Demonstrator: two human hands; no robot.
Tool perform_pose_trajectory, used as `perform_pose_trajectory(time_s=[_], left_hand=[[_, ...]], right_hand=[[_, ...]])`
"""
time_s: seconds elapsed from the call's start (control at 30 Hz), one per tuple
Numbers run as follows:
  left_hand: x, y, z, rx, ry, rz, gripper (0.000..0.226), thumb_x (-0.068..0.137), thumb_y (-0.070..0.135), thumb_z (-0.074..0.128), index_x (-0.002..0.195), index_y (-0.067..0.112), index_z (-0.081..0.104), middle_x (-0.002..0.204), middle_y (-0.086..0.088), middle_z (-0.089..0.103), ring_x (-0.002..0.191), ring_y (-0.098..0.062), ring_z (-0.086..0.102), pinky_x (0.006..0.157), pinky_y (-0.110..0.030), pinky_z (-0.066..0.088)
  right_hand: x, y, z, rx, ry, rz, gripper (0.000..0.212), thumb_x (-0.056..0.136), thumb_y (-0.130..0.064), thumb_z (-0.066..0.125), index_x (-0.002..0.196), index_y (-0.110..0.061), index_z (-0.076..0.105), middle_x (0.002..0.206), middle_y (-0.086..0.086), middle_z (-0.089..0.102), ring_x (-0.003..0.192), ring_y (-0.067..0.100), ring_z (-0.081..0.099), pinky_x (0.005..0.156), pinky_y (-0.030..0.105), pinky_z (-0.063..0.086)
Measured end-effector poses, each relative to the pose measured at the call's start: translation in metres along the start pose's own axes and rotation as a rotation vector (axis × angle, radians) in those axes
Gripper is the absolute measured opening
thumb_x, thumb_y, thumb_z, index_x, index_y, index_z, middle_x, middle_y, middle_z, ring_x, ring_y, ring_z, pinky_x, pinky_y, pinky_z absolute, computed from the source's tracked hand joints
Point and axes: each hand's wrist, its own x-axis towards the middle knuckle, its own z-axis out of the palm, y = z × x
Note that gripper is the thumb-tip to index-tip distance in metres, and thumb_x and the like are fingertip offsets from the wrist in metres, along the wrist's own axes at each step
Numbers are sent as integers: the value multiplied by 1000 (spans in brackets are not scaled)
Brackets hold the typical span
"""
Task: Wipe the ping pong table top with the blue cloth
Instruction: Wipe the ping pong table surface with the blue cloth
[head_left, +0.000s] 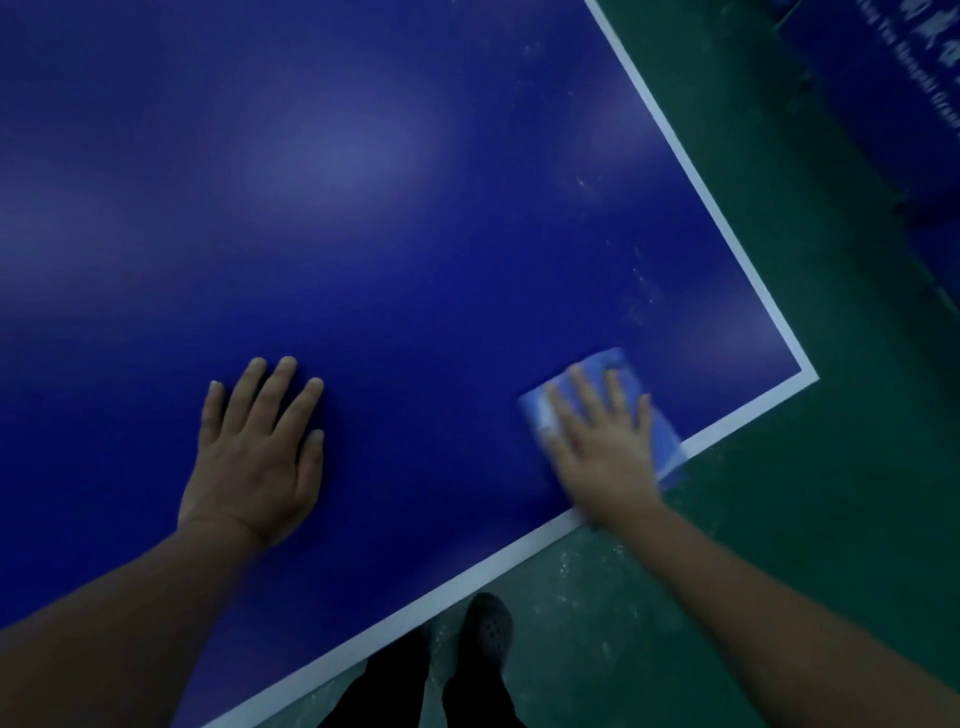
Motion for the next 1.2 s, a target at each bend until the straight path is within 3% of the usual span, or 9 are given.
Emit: perform_pose_trajectory(time_s=[0.2,0.33,0.43,0.5,0.67,0.87,1.0,1.13,1.2], left_hand=[[0,2,-1,19,0,-3,63,97,44,22,150,14,40,161,-10,27,152,-28,10,123,-52,3],[0,5,-3,34,3,-17,64,96,44,23,150,14,40,161,-10,27,152,-28,11,123,-51,3],[0,6,-2,49,3,-20,64,96,44,23,150,13,40,161,-10,27,152,-28,12,123,-51,3],[-1,7,-2,61,8,-30,65,96,44,23,150,13,41,161,-10,27,151,-29,13,123,-51,4],[-1,9,-1,122,37,-51,64,97,44,21,148,13,42,159,-11,31,149,-32,20,120,-53,9],[-3,14,-1,234,16,-90,64,98,47,17,151,18,36,159,-12,30,147,-36,22,117,-56,13],[-17,30,5,152,90,-226,65,97,49,20,152,15,32,161,-12,27,149,-34,18,120,-41,-6],[-18,90,14,5,133,-327,63,95,43,29,147,8,39,158,-16,31,148,-36,22,120,-52,9],[-14,134,21,-65,138,-365,62,95,41,31,146,8,42,158,-16,32,148,-35,23,119,-54,12]], right_hand=[[54,31,-27,171,62,594,56,103,-55,8,157,-42,6,168,-4,-1,153,33,-4,116,69,1],[6,-78,3,53,49,-25,54,104,-48,18,156,-37,23,167,-2,13,154,36,4,117,69,2],[-41,-60,9,4,-76,-492,49,106,-56,23,154,-46,25,167,-10,12,155,30,1,119,64,-3],[-31,-13,0,-75,-114,-539,50,104,-60,18,154,-51,13,166,-14,0,154,28,-5,119,59,-11],[29,-16,-14,57,-19,-121,51,104,-56,18,155,-48,16,167,-10,5,154,28,-9,118,65,-4],[-32,-18,15,-52,-98,-924,49,107,-54,23,155,-48,17,167,-12,8,154,30,-4,119,63,-6],[15,107,-14,-191,-24,-552,57,102,-39,44,156,-33,27,167,5,12,151,42,2,113,73,8],[53,180,-44,77,-39,260,55,103,-52,11,157,-43,2,168,-8,-6,153,27,-12,118,66,-2],[54,156,-41,98,11,390,55,105,-47,15,158,-38,6,168,-4,-2,153,34,-6,116,70,0]])
